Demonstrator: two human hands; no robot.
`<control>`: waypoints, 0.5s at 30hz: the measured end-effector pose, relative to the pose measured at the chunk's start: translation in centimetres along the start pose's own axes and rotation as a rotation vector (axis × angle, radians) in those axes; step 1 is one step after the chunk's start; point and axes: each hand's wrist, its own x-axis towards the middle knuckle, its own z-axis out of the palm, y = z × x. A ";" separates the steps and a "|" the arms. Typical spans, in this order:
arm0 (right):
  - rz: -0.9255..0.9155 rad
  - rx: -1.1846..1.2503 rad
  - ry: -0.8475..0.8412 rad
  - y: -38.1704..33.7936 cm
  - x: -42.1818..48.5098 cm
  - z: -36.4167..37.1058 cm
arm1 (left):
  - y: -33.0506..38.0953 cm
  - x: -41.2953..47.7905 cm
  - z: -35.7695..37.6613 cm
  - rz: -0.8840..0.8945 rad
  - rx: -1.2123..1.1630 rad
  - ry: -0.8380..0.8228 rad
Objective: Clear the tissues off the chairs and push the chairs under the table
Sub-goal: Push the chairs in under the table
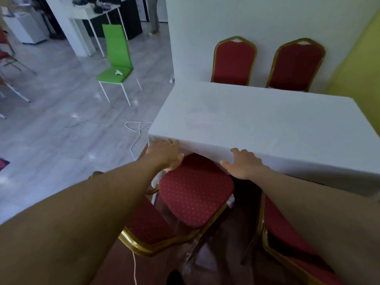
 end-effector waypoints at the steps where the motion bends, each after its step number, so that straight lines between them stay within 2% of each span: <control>1: 0.003 0.001 -0.002 -1.0 0.0 0.1 | -1.1 0.2 0.0 -0.005 -0.002 -0.004; 10: 0.076 0.002 -0.039 -5.1 0.8 0.3 | -4.7 2.0 0.0 0.053 0.067 0.027; 15: 0.071 0.002 -0.033 -6.9 2.5 -0.1 | -4.7 2.5 0.3 0.024 -0.004 0.008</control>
